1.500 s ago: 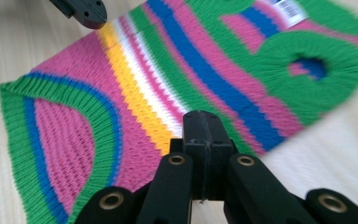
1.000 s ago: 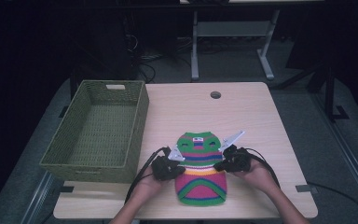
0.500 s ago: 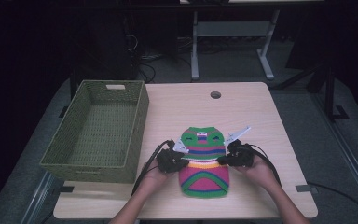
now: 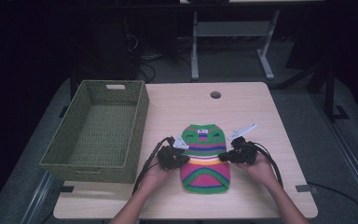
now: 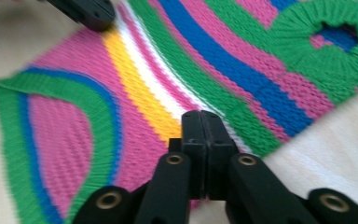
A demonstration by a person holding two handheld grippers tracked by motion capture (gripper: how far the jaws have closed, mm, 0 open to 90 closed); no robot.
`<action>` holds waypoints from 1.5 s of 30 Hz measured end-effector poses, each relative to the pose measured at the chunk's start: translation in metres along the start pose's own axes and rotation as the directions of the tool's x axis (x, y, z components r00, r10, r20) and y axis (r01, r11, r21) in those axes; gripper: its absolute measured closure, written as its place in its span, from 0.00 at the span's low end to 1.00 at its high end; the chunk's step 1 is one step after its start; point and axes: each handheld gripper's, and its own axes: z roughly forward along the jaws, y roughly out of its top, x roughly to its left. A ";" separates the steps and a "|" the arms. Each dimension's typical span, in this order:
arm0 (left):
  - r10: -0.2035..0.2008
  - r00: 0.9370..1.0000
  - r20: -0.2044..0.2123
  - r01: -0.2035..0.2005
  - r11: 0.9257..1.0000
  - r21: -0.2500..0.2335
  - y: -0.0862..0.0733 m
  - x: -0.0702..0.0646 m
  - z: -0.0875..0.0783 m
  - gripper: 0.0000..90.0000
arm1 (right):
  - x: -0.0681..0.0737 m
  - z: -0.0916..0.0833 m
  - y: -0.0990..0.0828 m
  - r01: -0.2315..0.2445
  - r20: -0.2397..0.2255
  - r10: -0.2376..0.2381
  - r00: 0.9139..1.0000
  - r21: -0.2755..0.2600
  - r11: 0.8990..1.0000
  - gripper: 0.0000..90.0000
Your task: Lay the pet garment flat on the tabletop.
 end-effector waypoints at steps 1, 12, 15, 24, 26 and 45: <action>0.001 1.000 -0.005 -0.001 1.000 -0.003 0.000 -0.001 -0.002 0.97 | 0.000 -0.001 0.000 -0.008 -0.013 0.008 1.000 -0.003 1.000 0.94; -0.034 0.999 -0.006 0.034 0.998 -0.050 -0.009 -0.004 -0.022 0.79 | 0.002 -0.020 -0.006 0.005 -0.006 -0.005 1.000 -0.021 1.000 0.72; -0.043 0.999 -0.008 0.043 0.998 -0.054 -0.013 -0.003 -0.026 0.74 | 0.003 -0.025 -0.009 -0.007 -0.001 0.007 1.000 -0.023 1.000 0.67; -0.067 0.998 -0.018 0.066 0.996 -0.060 -0.025 -0.004 -0.032 0.66 | 0.003 -0.037 -0.017 -0.012 0.023 0.013 1.000 -0.047 0.999 0.60; -0.074 0.997 -0.015 0.073 0.995 -0.070 -0.027 -0.005 -0.035 0.65 | 0.002 -0.040 -0.021 -0.014 0.032 0.016 0.999 -0.054 0.998 0.59; -0.105 0.994 -0.011 0.104 0.990 -0.099 -0.041 -0.014 -0.051 0.54 | 0.001 -0.060 -0.054 -0.057 0.050 0.062 0.997 -0.080 0.995 0.48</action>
